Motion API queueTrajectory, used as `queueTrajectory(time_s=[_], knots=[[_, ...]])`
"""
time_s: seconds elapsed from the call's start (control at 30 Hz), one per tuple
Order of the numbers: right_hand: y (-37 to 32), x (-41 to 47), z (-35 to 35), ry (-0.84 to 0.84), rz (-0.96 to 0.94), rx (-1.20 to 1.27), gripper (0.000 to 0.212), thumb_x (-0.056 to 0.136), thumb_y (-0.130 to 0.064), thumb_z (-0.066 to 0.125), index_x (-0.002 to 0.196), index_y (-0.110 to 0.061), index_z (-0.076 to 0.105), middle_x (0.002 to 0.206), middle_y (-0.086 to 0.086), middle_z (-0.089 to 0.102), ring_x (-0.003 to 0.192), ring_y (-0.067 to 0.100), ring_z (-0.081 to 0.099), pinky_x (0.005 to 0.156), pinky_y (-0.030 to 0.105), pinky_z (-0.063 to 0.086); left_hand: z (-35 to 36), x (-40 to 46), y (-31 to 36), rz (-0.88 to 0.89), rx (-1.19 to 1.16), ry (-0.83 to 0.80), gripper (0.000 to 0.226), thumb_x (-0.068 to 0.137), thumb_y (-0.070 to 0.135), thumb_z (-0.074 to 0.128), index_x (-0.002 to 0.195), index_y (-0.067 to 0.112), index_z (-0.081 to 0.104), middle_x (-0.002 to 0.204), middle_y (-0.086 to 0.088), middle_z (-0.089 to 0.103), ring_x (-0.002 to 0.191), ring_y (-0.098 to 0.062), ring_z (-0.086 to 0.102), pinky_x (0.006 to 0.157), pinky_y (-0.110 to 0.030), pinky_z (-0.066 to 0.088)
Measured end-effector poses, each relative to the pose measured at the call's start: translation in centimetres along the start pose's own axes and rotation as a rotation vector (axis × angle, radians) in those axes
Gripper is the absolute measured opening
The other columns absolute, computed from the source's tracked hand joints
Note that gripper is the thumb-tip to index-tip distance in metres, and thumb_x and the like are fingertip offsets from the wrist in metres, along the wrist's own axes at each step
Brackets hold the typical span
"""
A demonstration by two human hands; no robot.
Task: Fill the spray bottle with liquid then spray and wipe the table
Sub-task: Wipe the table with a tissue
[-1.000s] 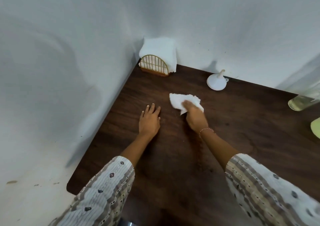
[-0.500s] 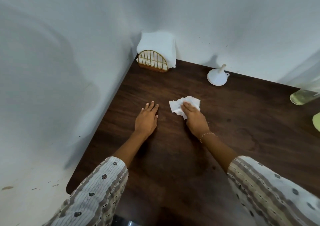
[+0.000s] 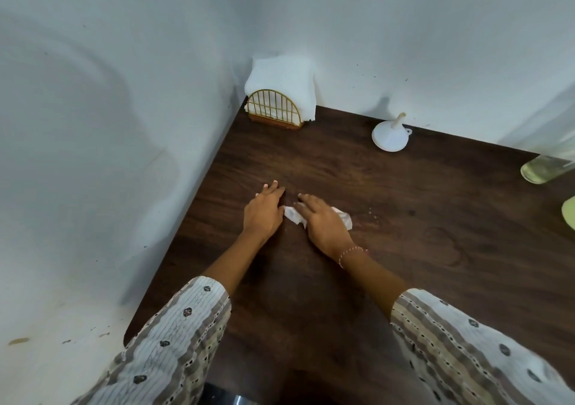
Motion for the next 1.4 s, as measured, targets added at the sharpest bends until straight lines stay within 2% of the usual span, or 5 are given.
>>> queueTrajectory(time_s=[0.23,0.7,0.97,1.13,1.4], knots=[[2.9,-4.0,-2.0,0.172,0.023,-0.270,0.022,0.084,-0.024,0.052,0.084,-0.014,0.071,0.111,0.005,0.070,0.112,0.022,0.062,0.111,0.044,0.023,0.0,-0.5,1.3,-0.019,0.006,0.038,0.051,0.095,0.019,0.049,0.143,0.017,0.033,0.156,-0.004,0.022,0.145,-0.023,0.018,0.116,-0.041,0.020],[11.4,-6.9,-5.1,0.212,0.550,-0.026,0.040,0.093,-0.004,0.042,0.131,-0.013,0.053,0.145,0.004,0.044,0.125,0.026,0.052,0.091,0.041,0.049,1.7,-1.0,2.4,-0.006,0.049,0.018,0.051,0.098,0.025,0.041,0.146,0.018,0.026,0.157,-0.003,0.017,0.146,-0.021,0.010,0.118,-0.047,0.012],[3.3,-5.7,0.0,0.115,0.148,-0.086,0.048,0.101,-0.018,0.034,0.147,-0.011,0.023,0.154,0.007,0.028,0.144,0.018,0.021,0.114,0.027,0.003,1.6,-0.9,2.5,-0.030,0.066,0.016,0.052,0.098,0.024,0.042,0.146,0.019,0.025,0.158,-0.003,0.016,0.146,-0.021,0.011,0.118,-0.044,0.012],[5.3,-4.8,-2.2,0.188,0.335,-0.163,0.041,0.087,-0.027,0.063,0.125,-0.013,0.056,0.132,0.017,0.052,0.119,0.031,0.052,0.093,0.042,0.047,1.6,-1.0,2.8,-0.045,0.045,0.027,0.051,0.098,0.023,0.041,0.146,0.018,0.026,0.157,-0.003,0.017,0.146,-0.021,0.011,0.118,-0.046,0.012],[5.7,-9.4,-2.7,0.172,0.218,-0.013,0.028,0.088,-0.013,0.058,0.114,-0.013,0.066,0.122,0.007,0.065,0.112,0.025,0.061,0.087,0.035,0.055,1.5,-1.0,2.8,-0.034,0.026,0.024,0.050,0.098,0.023,0.042,0.146,0.017,0.027,0.157,-0.005,0.018,0.146,-0.022,0.012,0.118,-0.046,0.013]])
Point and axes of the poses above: each hand's wrist, its own x-axis towards the middle knuckle, its own z-axis out of the palm, y = z × x, the point moved 8 cm from there along x, towards the middle knuckle
